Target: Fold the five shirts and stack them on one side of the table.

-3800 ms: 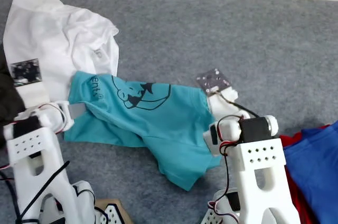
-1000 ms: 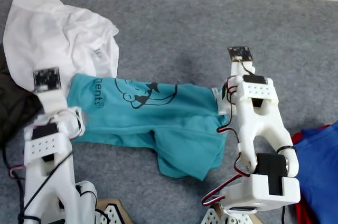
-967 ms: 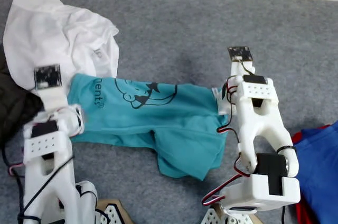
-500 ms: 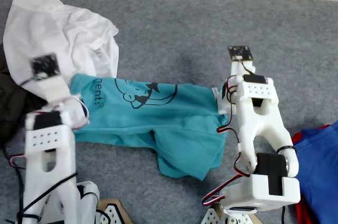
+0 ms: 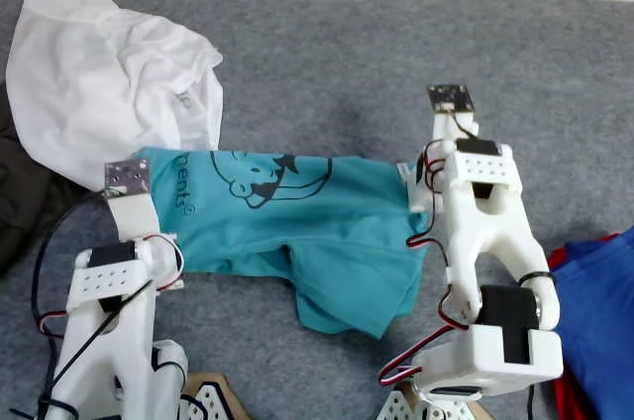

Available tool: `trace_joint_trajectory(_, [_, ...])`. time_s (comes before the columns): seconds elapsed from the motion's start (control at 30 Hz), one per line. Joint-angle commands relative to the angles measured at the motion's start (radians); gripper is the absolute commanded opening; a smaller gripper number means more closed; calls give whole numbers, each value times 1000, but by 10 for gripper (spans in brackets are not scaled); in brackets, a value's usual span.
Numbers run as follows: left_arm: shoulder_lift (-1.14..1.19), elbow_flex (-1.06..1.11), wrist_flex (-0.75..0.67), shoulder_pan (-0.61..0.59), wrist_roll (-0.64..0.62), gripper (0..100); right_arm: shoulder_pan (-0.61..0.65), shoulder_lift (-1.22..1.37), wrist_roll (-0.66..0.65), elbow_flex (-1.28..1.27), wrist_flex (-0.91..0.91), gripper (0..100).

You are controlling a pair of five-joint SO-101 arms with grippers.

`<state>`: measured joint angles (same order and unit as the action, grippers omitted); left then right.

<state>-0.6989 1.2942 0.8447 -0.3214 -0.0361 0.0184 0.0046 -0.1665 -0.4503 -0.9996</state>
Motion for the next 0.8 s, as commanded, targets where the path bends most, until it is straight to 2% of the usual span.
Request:
trace_joint_trajectory(0.0, [-24,7,-11,18,15,9,7,-4,14,70,8,7])
trace_joint_trajectory(0.13, [-25,-27,6,16,38,9,7,-4,46,70,12,7])
trace_joint_trajectory(0.43, [-25,-360,437,35,37,10,7,-2,52,71,58,7])
trace_joint_trajectory(0.63, [-25,-387,474,27,37,10,4,-2,51,71,56,12])
trace_joint_trajectory(0.77, [-25,-395,468,27,37,10,21,-16,44,77,-24,122])
